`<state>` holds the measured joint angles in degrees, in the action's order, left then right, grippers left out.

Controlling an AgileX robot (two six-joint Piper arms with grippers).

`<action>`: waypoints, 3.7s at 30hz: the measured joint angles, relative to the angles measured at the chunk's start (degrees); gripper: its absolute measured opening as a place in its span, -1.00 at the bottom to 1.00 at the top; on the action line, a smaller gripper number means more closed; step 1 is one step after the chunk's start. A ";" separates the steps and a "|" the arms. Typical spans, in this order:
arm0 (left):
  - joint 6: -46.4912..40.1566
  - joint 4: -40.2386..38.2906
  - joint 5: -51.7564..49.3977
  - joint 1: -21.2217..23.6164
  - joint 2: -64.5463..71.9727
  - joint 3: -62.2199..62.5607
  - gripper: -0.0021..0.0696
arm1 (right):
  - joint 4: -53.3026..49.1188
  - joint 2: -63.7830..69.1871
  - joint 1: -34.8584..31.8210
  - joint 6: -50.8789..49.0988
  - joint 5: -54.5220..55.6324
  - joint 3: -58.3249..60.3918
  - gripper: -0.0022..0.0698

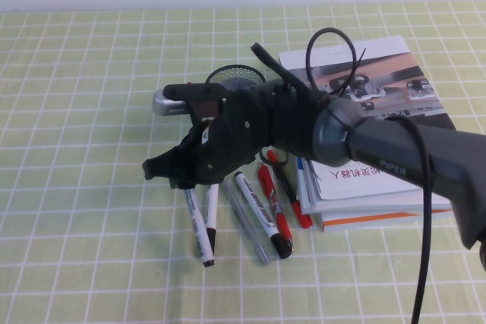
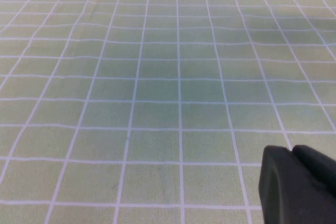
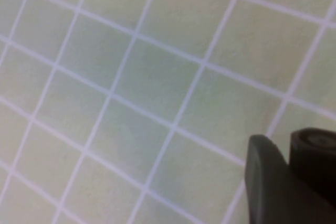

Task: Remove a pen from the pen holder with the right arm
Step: 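Take a marker out of the pen holder and lay it on the table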

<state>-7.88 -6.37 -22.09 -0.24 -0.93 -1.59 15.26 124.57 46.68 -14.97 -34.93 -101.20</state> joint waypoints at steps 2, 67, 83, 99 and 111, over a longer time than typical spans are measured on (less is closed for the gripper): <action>0.00 0.00 0.00 0.00 0.00 0.00 -0.96 | -0.30 0.00 -0.67 0.00 0.00 0.00 -0.72; 0.00 0.00 0.00 0.00 0.00 0.00 -0.96 | -5.20 0.15 -3.78 -0.12 -11.39 -0.09 -0.54; 0.00 0.00 0.00 0.00 0.00 0.00 -0.96 | -13.24 -11.68 -1.43 -0.12 -13.48 2.45 -0.36; 0.00 0.00 0.00 0.00 0.00 0.00 -0.96 | -21.58 -44.99 -0.45 -1.48 -21.21 22.53 -0.96; 0.00 0.00 0.00 0.00 0.00 0.00 -0.96 | -19.64 -63.79 -0.45 -1.96 -26.86 38.51 -0.97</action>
<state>-7.88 -6.37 -22.09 -0.24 -0.93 -1.59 -4.38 60.78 46.23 -16.93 -61.79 -62.69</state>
